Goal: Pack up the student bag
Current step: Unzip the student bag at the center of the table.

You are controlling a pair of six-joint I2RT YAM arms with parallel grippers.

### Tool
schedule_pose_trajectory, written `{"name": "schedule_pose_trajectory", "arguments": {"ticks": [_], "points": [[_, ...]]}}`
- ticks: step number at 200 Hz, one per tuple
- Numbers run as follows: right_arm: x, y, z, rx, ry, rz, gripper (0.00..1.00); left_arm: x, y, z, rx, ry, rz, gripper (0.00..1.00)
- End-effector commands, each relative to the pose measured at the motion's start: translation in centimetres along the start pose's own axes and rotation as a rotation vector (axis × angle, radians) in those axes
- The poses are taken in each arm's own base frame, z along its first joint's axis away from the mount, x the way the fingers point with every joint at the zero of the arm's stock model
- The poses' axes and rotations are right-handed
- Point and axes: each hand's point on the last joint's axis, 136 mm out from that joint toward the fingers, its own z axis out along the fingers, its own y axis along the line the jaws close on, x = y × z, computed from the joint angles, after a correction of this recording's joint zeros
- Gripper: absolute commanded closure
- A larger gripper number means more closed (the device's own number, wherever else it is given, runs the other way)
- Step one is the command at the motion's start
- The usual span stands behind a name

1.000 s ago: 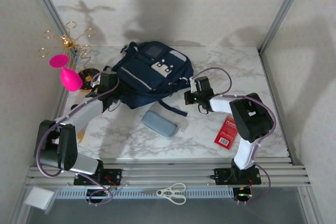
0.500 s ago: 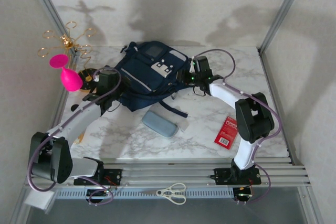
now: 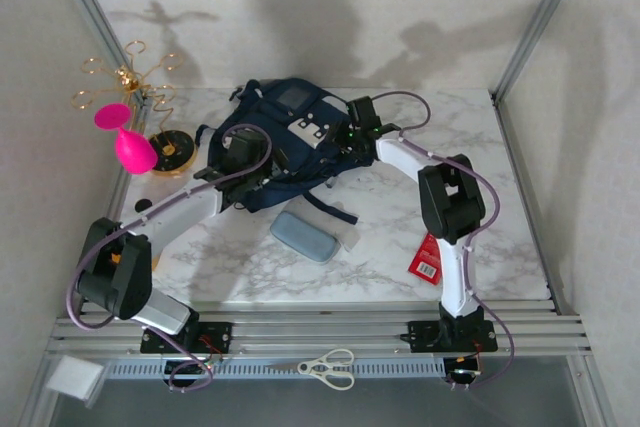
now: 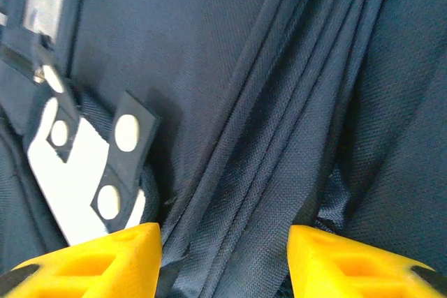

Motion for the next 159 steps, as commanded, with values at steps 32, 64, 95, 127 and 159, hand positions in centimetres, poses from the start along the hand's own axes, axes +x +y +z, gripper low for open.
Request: {"name": "schedule_pose_trajectory", "arguments": {"ticks": [32,64,95,127,159], "points": [[1.8,0.9,3.6,0.007,0.091,0.061,0.60,0.4,-3.0,0.8,0.047,0.010,0.041,0.48],[1.3,1.6,2.8,-0.024,0.063,0.067,0.82,1.7,-4.4,0.9,0.075,0.042,0.052,0.47],[0.6,2.7,1.1,-0.079,0.040,0.092,0.94,2.9,-5.9,1.0,0.127,0.075,0.033,0.47],[-0.3,3.3,-1.5,-0.137,-0.009,0.127,1.00,3.7,-6.8,1.0,0.127,0.089,0.028,0.47],[-0.2,5.1,-4.5,-0.283,-0.005,0.184,1.00,4.9,-7.3,1.4,0.120,0.118,-0.019,0.48]]}}
